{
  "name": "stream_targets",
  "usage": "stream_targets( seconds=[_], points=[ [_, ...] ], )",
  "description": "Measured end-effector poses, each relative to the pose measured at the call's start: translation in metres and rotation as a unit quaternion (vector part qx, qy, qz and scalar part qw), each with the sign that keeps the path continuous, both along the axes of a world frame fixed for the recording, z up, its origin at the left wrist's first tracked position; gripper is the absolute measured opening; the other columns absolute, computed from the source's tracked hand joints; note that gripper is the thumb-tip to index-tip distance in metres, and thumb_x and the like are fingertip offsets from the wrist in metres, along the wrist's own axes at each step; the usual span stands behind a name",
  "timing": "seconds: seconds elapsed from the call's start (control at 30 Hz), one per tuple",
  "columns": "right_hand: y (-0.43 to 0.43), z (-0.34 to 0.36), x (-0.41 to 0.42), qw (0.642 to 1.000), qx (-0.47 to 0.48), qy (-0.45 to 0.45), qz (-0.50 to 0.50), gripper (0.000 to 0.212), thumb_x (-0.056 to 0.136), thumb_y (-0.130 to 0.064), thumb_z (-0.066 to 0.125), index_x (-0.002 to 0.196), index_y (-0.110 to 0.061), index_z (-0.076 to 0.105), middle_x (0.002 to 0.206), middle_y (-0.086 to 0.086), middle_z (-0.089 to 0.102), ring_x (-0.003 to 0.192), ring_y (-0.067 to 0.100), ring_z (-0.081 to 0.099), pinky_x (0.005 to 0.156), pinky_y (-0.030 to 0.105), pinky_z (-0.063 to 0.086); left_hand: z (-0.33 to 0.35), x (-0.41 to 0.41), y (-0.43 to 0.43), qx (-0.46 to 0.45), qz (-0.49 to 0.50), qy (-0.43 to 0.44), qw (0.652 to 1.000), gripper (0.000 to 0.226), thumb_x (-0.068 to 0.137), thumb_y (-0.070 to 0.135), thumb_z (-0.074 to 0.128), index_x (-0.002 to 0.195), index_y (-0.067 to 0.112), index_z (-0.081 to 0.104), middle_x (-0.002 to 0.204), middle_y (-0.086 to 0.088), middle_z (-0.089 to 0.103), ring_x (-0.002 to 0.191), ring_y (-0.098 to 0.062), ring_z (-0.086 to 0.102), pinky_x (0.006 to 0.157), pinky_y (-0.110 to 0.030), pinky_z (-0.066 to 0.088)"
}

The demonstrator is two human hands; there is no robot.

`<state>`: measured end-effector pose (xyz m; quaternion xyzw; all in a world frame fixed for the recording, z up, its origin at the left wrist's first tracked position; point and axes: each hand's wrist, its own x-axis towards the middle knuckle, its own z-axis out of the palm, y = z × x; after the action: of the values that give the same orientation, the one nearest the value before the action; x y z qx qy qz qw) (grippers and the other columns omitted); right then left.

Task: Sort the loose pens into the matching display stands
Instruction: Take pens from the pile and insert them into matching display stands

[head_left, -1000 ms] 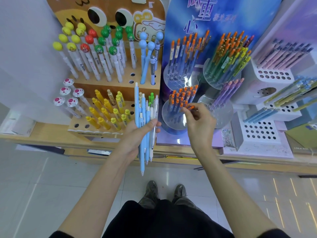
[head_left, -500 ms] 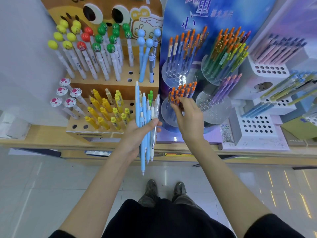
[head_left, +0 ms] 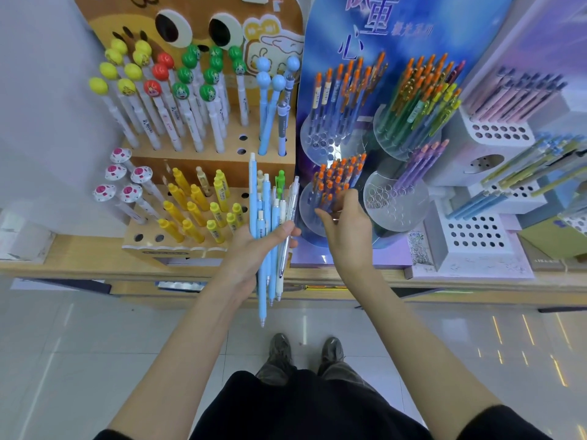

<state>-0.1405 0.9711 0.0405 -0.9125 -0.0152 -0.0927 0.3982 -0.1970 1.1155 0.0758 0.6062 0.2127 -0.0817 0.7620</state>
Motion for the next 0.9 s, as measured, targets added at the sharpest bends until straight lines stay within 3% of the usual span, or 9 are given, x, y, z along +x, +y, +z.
stream_targets(
  seconds=[0.07,0.13,0.23,0.3,0.47,0.6,0.77,0.9],
  points=[
    [0.000,0.008,-0.012,0.999,0.049,0.012,-0.013,0.017,0.089,-0.017,0.064,0.091,-0.012,0.048,0.088,0.003,0.058,0.077,0.024,0.055,0.069,0.039,0.049,-0.001,0.001,0.000,0.000,-0.007,-0.004,1.000,0.010,0.086,0.022,0.066,0.095,0.019,0.064,0.077,0.005,0.074,0.070,-0.008,0.069,0.056,-0.024,0.052],
    [0.000,0.023,-0.020,0.982,0.172,0.075,-0.011,0.015,0.091,-0.026,0.062,0.086,-0.014,0.055,0.082,-0.003,0.058,0.074,0.020,0.055,0.065,0.031,0.048,-0.001,0.002,-0.001,-0.002,-0.025,-0.009,1.000,0.010,0.086,0.020,0.066,0.095,0.018,0.064,0.077,0.004,0.074,0.070,-0.009,0.069,0.058,-0.023,0.053],
    [-0.002,0.046,-0.017,0.907,0.342,0.244,0.023,0.019,0.092,-0.029,0.060,0.085,-0.012,0.061,0.078,0.000,0.058,0.068,0.015,0.053,0.054,0.025,0.046,-0.002,0.005,-0.008,-0.012,-0.054,-0.015,0.998,0.011,0.085,0.016,0.065,0.096,0.016,0.065,0.077,0.001,0.074,0.069,-0.013,0.070,0.064,-0.022,0.055],
    [-0.007,0.052,-0.014,0.884,0.373,0.280,0.035,0.013,0.091,-0.023,0.062,0.089,-0.010,0.062,0.074,0.000,0.056,0.067,0.014,0.053,0.054,0.025,0.045,-0.002,0.007,-0.016,-0.015,-0.067,-0.019,0.997,0.012,0.084,0.015,0.065,0.096,0.015,0.065,0.079,-0.001,0.075,0.069,-0.015,0.070,0.066,-0.023,0.055],
    [-0.037,0.053,-0.016,0.900,0.384,0.206,0.014,0.015,0.094,-0.013,0.058,0.100,0.001,0.062,0.076,0.005,0.061,0.070,0.017,0.058,0.066,0.035,0.054,0.001,0.014,-0.039,-0.022,-0.097,-0.019,0.995,0.009,0.085,0.016,0.064,0.094,0.015,0.066,0.082,-0.001,0.075,0.077,-0.017,0.072,0.072,-0.025,0.057],
    [-0.074,0.057,-0.017,0.900,0.403,0.164,-0.016,0.020,0.097,-0.009,0.051,0.100,0.008,0.060,0.081,0.016,0.062,0.072,0.020,0.059,0.067,0.024,0.053,0.001,0.024,-0.061,0.015,-0.080,0.003,0.997,0.017,0.081,0.026,0.071,0.095,0.017,0.068,0.090,-0.007,0.073,0.090,-0.023,0.069,0.084,-0.039,0.055],
    [-0.132,0.064,-0.009,0.894,0.424,0.128,-0.062,0.010,0.093,-0.004,0.055,0.087,-0.002,0.062,0.074,0.008,0.065,0.067,0.017,0.060,0.067,0.025,0.053,0.007,0.036,-0.106,0.014,-0.117,-0.013,0.993,0.011,0.087,0.019,0.064,0.097,0.015,0.064,0.088,-0.003,0.075,0.085,-0.018,0.071,0.066,-0.028,0.056],
    [-0.186,0.062,-0.001,0.914,0.384,0.112,-0.069,0.006,0.092,-0.007,0.058,0.090,-0.004,0.062,0.084,0.020,0.063,0.076,0.022,0.059,0.064,0.020,0.050,0.011,0.049,-0.157,0.004,-0.106,-0.026,0.994,0.004,0.088,0.014,0.062,0.092,0.013,0.064,0.078,0.000,0.075,0.067,-0.011,0.068,0.058,-0.023,0.054]
  ],
)
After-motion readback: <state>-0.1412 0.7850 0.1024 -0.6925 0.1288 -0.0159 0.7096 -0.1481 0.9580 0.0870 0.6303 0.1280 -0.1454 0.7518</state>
